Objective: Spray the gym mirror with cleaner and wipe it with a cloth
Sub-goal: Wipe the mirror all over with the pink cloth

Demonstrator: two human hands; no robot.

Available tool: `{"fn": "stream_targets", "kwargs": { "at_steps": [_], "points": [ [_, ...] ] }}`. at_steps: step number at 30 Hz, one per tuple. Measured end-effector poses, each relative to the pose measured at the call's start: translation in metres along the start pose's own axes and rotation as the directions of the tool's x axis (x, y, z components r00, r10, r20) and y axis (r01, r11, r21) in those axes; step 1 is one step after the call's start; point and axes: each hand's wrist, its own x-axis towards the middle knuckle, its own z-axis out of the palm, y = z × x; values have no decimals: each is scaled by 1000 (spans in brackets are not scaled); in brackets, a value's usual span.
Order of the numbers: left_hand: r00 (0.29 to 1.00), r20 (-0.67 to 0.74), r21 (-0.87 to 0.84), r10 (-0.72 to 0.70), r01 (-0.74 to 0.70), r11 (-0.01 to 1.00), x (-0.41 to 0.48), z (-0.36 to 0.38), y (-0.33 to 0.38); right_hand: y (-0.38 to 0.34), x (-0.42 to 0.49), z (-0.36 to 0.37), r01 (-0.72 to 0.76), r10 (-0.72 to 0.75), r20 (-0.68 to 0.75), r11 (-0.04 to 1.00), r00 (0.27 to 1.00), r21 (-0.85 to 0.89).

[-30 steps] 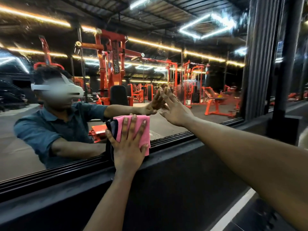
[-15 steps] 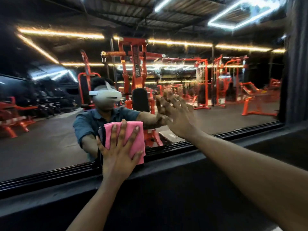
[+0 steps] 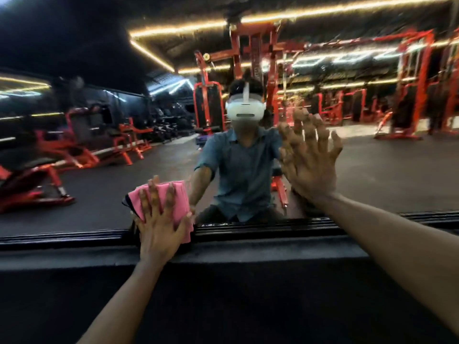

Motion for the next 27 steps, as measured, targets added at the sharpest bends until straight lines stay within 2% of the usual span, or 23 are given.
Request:
{"fn": "stream_targets", "kwargs": {
  "at_steps": [3, 6, 9, 12, 16, 18, 21, 23, 27],
  "points": [
    [999, 13, -25, -40, 40, 999, -4, -2, -1, 15, 0, 6, 30, -31, 10, 999, 999, 34],
    [990, 0, 75, -144, 144, 987, -4, 8, 10, 18, -2, 12, 35, -35, -12, 999, 999, 40],
    [977, -15, 39, -211, 211, 977, -6, 19, 20, 20, -6, 17, 45, -40, -46, 993, 998, 113],
    [976, -44, 6, -215, 215, 976, -6, 20, 22, 20, -5, 22, 46, -38, -61, 990, 997, 136],
    [990, -90, -42, -108, 105, 994, -11, 6, 22, 24, -4, 20, 35, -24, -75, 989, 997, 141],
    [989, -111, -59, -102, 95, 994, -13, -1, 19, 22, -5, 18, 26, -15, -73, 989, 997, 148],
    [962, -93, -56, -255, 251, 966, -16, -6, 22, 21, -5, 16, 23, -16, -52, 988, 999, 150],
    [932, -17, -89, -362, 360, 929, -17, -4, 21, 20, -5, 13, 18, -12, -41, 989, 999, 150],
    [933, 13, -95, -359, 358, 929, -16, 8, 18, 20, -5, 15, 16, -9, -55, 991, 998, 131]
  ]
}}
